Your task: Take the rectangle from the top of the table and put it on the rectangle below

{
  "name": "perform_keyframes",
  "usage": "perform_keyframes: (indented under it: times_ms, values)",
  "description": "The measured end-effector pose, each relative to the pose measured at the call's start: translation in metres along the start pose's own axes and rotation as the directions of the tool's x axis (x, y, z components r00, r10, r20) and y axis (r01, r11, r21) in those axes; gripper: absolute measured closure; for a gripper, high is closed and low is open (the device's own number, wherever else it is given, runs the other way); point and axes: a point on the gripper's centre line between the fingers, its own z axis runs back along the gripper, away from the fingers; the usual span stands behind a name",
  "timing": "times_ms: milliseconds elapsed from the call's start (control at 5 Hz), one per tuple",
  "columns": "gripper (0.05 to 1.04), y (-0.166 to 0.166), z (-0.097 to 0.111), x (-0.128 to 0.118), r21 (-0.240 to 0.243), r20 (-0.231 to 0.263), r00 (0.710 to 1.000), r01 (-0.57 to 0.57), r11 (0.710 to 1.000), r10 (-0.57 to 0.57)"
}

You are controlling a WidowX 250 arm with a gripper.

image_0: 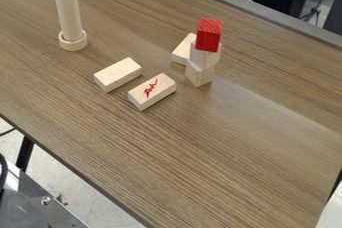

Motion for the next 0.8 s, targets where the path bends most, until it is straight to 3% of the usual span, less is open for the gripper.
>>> perform_keyframes:
  times_ms: [200,400,800]
  values:
    - [0.083,0.002,-0.012,-0.003,0.012,-0.036,0.999,-0.004,1.000,0.004]
    - [0.083,0.004,-0.032,0.011,0.045,-0.056,0.998,-0.008,0.999,0.010]
    - [0.083,0.012,-0.054,0.038,0.120,-0.015,0.999,-0.027,0.992,0.028]
